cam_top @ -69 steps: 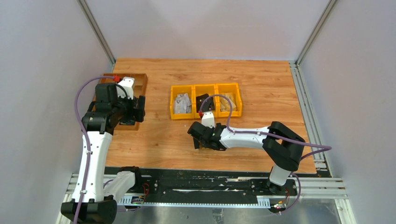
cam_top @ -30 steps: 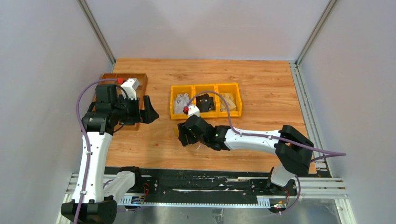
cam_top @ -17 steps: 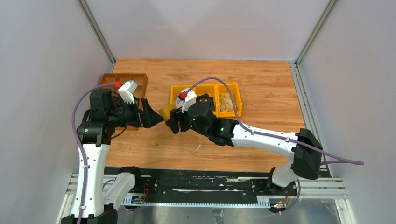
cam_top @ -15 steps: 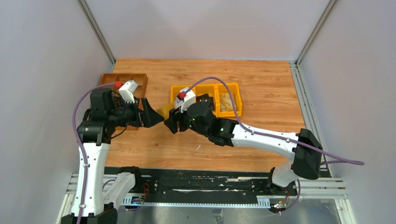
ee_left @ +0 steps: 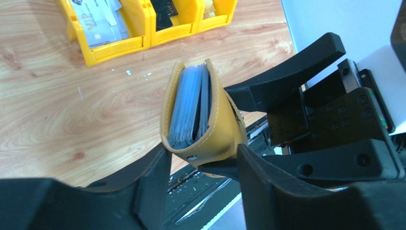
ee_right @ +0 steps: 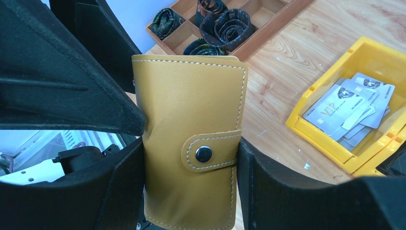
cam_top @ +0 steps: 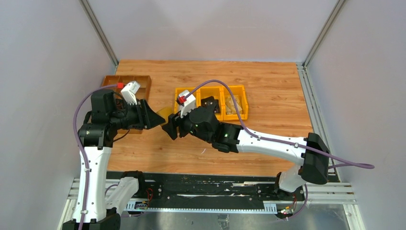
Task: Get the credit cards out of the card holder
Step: Open the card holder.
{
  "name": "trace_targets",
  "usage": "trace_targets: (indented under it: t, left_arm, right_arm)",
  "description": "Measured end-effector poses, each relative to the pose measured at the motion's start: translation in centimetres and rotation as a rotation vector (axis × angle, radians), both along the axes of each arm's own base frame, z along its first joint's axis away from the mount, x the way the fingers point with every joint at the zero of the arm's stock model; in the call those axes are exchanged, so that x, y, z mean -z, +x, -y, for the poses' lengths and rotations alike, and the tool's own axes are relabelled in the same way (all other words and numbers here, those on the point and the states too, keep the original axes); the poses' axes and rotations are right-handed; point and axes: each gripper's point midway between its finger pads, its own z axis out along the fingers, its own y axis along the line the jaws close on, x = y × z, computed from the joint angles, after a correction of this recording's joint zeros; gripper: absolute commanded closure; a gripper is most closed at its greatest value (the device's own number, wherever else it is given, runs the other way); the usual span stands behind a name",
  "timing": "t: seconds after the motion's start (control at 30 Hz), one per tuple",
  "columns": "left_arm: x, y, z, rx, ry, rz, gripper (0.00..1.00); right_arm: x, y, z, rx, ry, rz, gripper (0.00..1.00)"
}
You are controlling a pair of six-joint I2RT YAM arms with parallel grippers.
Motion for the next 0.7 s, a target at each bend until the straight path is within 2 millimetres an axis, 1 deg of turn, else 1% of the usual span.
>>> trace_targets:
  t: [0.13,0.17,0.2,0.37,0.4,0.43,0.5,0.57,0.7]
  left_arm:
    - [-0.4,0.0,0.0,0.001,0.0,0.01,0.39]
    - [-0.5,0.0,0.0,0.002,0.0,0.013,0.37]
    - [-0.7,0.0,0.0,0.002,0.0,0.015,0.39]
    - [-1.0,0.1,-0.3,-0.011,0.013,0.032,0.63]
    - [-1.0,0.2,-0.3,-0.015,0.012,0.031,0.71]
    - [-1.0,0.2,-0.4,-0.019,0.012,0.03,0.75]
    - [-1.1,0.2,-0.4,-0.024,0.009,0.027,0.88]
    - [-1.1,0.2,-0.4,-0.021,0.008,0.028,0.94]
    - [-1.3,0.1,-0.4,-0.021,0.008,0.028,0.99]
  right_arm:
    - [-0.3,-0.1,-0.1,-0.004,0.011,0.003,0.39]
    - [-0.4,-0.1,-0.2,-0.007,0.015,0.004,0.39]
    - [-0.5,-0.2,-0.3,-0.011,0.02,0.004,0.39]
    - [-0.9,-0.5,-0.7,-0.02,0.042,0.008,0.38]
    - [-0.9,-0.5,-0.7,-0.02,0.044,0.009,0.37]
    - [-0.9,-0.5,-0.8,-0.02,0.043,0.009,0.36]
    - [-0.8,-0.5,-0.9,-0.021,0.044,0.009,0.32]
    - [-0.7,-0.5,-1.0,-0.02,0.045,0.007,0.28]
    - [-0.8,-0.5,-1.0,-0.02,0.051,0.0,0.22]
